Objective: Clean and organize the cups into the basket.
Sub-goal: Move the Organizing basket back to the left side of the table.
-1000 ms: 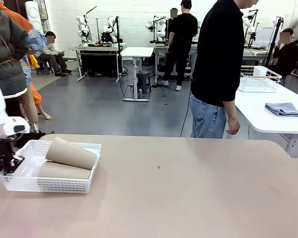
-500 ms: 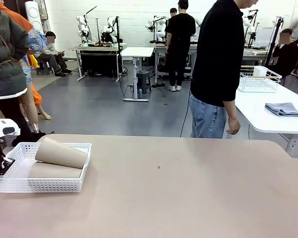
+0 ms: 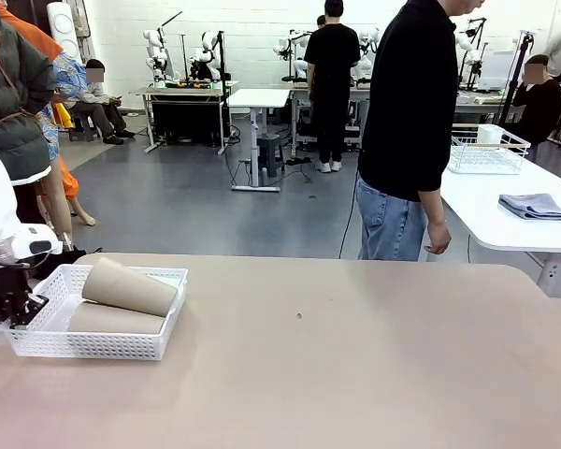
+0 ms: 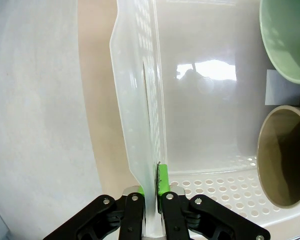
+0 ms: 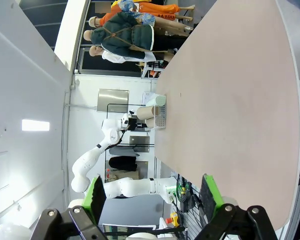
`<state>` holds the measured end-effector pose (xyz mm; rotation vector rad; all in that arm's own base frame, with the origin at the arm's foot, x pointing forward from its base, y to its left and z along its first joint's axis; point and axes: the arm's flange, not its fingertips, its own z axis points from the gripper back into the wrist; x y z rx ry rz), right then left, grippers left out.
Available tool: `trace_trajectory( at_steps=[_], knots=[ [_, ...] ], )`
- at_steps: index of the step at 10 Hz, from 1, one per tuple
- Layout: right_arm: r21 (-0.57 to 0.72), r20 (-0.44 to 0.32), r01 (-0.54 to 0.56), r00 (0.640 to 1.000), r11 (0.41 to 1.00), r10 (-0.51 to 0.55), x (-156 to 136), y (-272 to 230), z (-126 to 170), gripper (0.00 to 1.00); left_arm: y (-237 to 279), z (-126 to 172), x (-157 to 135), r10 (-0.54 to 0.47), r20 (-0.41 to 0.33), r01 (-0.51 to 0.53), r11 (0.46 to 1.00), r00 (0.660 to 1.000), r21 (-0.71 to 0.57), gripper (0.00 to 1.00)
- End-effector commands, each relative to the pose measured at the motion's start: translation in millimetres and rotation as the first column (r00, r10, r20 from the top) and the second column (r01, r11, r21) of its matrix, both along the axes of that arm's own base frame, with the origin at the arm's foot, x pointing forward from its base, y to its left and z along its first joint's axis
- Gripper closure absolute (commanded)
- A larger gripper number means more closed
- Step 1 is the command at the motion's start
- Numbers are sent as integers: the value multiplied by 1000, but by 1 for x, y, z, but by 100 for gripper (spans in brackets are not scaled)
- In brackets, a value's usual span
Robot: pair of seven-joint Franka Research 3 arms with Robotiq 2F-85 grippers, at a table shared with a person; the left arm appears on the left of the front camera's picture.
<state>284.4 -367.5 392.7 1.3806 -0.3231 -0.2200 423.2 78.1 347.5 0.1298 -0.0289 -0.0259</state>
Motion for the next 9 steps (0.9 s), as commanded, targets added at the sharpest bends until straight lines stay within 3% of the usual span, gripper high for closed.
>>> trace_trajectory(
  at_steps=[1, 2, 3, 4, 6, 7, 9],
  knots=[
    [-8, -2, 8, 1000, 1000, -8, -2, 4, -1, 0, -6, -9, 3, -25, 3, 25, 999, 1000, 35, 95],
    [-8, -2, 8, 1000, 1000, -8, -2, 4, -1, 0, -6, -10, 2, -32, 7, 31, 999, 999, 29, 54],
    [-8, -2, 8, 1000, 1000, -8, -2, 4, -1, 0, -6, -10, 2, -37, 14, 36, 999, 999, 28, 36],
    [-8, -2, 8, 1000, 1000, -8, -2, 4, -1, 0, -6, -8, 1, -39, 19, 39, 999, 999, 32, 0],
    [-8, -2, 8, 1000, 1000, -8, -2, 4, -1, 0, -5, -9, 0, -40, 18, 39, 999, 999, 36, 0],
    [-8, -2, 8, 1000, 1000, -8, -2, 4, -1, 0, -4, -9, 0, -41, 15, 41, 999, 999, 34, 15],
    [-8, -2, 8, 1000, 1000, -8, -2, 4, -1, 0, -3, -8, -1, -42, 21, 42, 999, 999, 35, 0]
  ],
)
